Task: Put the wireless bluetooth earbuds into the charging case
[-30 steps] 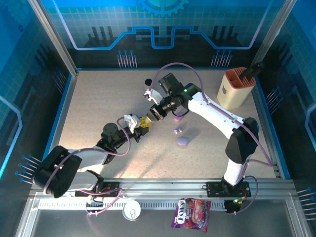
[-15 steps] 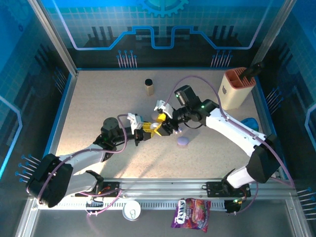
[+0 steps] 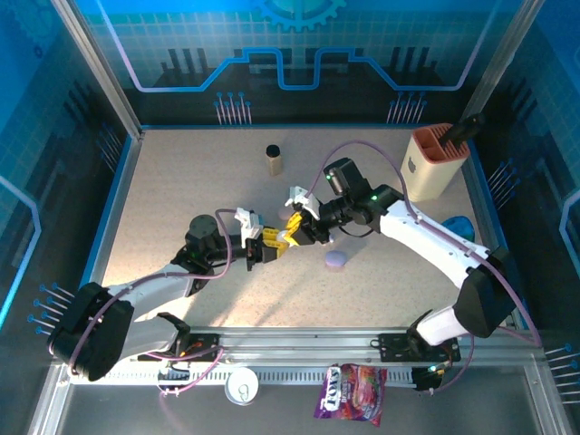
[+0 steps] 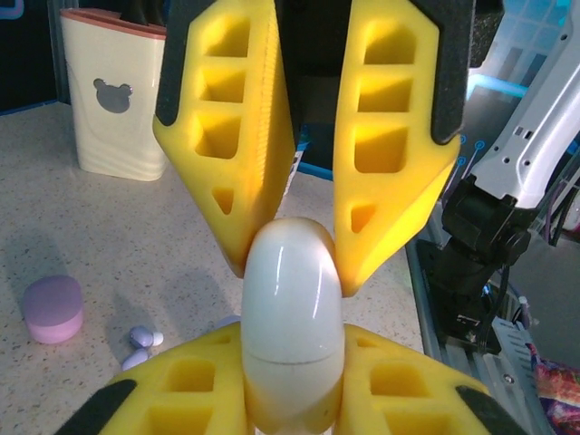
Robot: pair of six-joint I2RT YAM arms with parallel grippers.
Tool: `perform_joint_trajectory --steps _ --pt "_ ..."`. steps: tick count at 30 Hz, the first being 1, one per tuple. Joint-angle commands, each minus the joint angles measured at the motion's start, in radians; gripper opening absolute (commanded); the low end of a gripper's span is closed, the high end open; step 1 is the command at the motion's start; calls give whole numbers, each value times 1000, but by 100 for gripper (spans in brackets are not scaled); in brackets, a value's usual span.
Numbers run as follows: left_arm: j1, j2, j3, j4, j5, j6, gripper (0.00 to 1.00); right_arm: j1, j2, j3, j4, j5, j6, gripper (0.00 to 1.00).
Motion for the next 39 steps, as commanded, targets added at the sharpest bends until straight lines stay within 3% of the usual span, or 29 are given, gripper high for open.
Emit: perform_joint_trajectory --steps 1,4,9,15,23,28,33,36,39 --pt "-2 -3 24 52 17 -25 34 -34 -30 -22 64 -18 40 20" --pt "-2 15 24 87 6 -44 54 -52 -33 -41 96 -14 74 20" --pt "-2 21 19 110 -37 -44 77 -126 -49 -114 226 57 201 20" --pt "-18 14 24 15 -230 18 90 -301 -40 -252 424 203 515 21" --pt "-111 72 102 -180 -313 176 97 -521 94 -364 486 235 797 22" --pt "-146 121 140 -212 -326 189 99 -556 183 -404 555 266 868 23" --pt "-188 170 171 -236 -335 258 99 -568 259 -390 545 305 841 28" --pt "-232 229 239 -336 -356 368 99 -576 248 -387 524 321 817 40" --pt "-254 306 323 -417 -397 386 99 -575 202 -380 481 341 791 55"
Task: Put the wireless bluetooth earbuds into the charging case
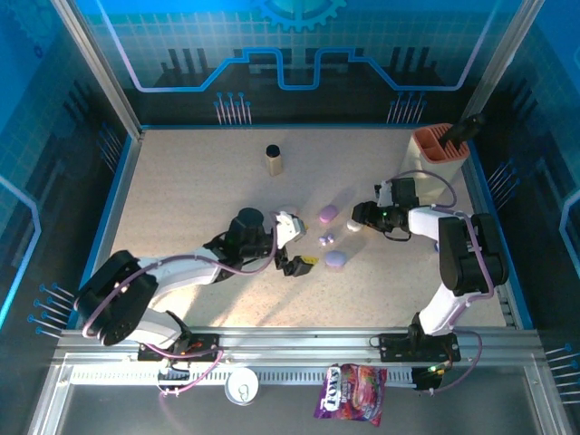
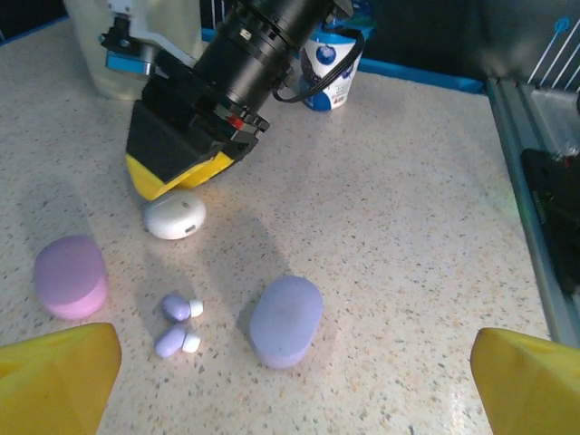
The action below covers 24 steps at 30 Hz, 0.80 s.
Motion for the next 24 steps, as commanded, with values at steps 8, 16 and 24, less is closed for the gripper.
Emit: perform_joint_trajectory --steps 8,16,24 --pt "-26 119 75 -68 -58 127 99 63 -228 33 -302 128 -219 66" --pt "28 97 -40 78 -40 6 99 254 -213 206 -691 219 -419 73" --pt "101 12 -207 267 -41 -152 99 475 -51 372 -895 407 -576 77"
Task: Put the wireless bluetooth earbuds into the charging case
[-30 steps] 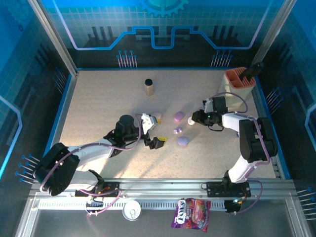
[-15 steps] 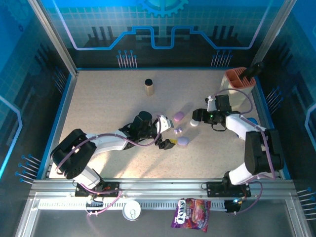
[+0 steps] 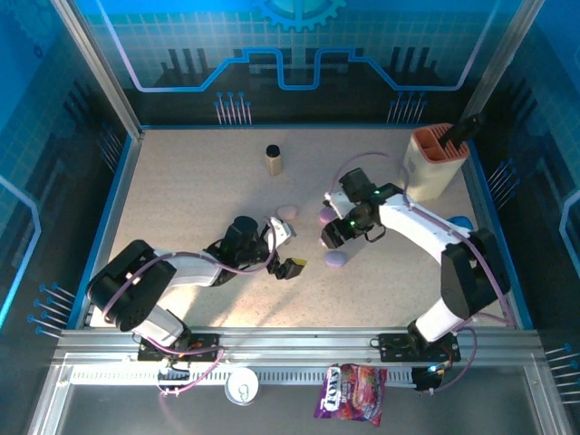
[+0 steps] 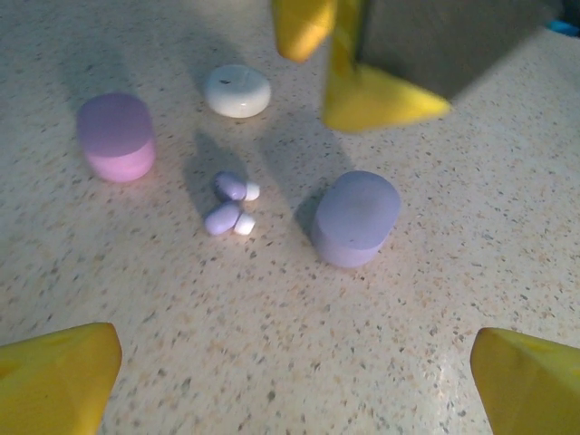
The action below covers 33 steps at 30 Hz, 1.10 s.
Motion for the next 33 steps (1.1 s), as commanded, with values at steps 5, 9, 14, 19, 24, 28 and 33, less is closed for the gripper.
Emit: perform_joint_trajectory --steps 5,9,14,19,24,28,33 --pt "32 -102 -133 194 -12 -118 99 149 191 166 -270 184 -157 79" --pt "34 -111 -151 196 -12 -121 99 200 285 242 -354 211 -187 80" --pt "34 -112 -158 193 -6 -115 99 235 383 296 -407 265 -189 78" --pt "35 -125 -158 166 -5 -102 99 251 438 328 -417 294 -170 72" --pt "35 -128 -156 163 -2 -100 99 253 455 336 -401 320 -133 56" --pt "34 -125 -156 164 0 -97 99 251 444 327 -382 326 -103 45" --pt "34 -123 -154 188 -10 -121 99 223 362 286 -322 247 -57 40"
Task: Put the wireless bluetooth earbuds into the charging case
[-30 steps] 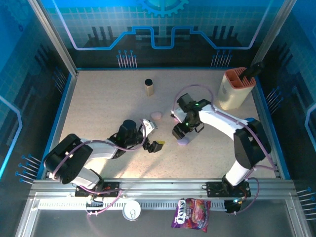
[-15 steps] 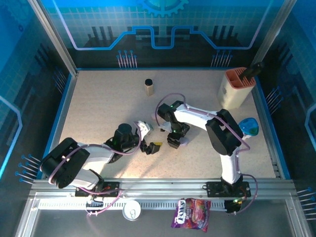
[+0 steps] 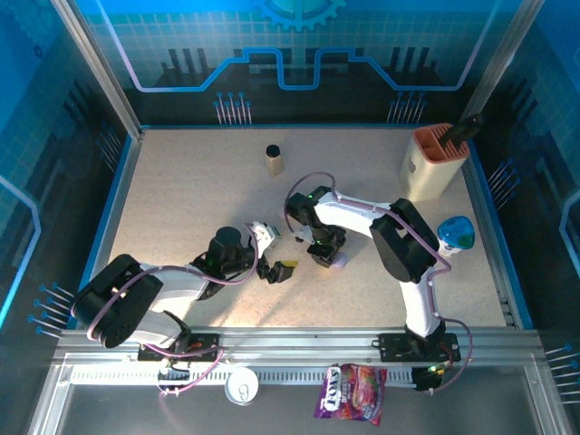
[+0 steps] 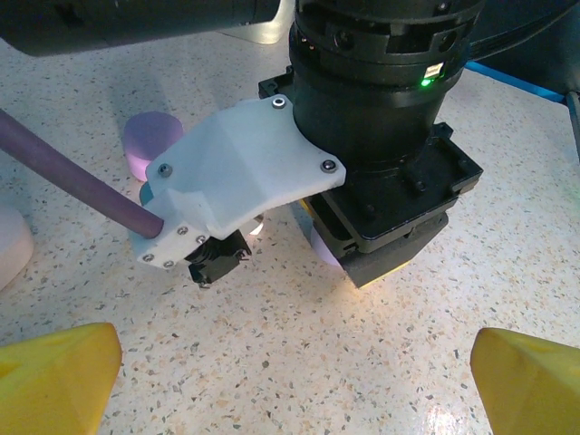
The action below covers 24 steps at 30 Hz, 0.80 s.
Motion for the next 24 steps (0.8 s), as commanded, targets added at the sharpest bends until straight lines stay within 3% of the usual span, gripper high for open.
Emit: perform_joint_trajectory --steps 1,9,16,19,24 --pt "6 -12 -8 55 -9 -37 99 -27 -95 -30 55 -77 58 40" --pt "-14 26 -1 238 -98 -82 99 -186 -364 -213 393 -282 336 37" --pt "-76 96 50 356 -216 -94 97 -322 -552 -416 746 -452 744 36" --pt "-98 146 82 394 -266 -102 97 -356 -591 -478 840 -484 898 35" --pt "-115 238 154 473 -261 -248 88 -369 -669 -575 990 -472 1090 35"
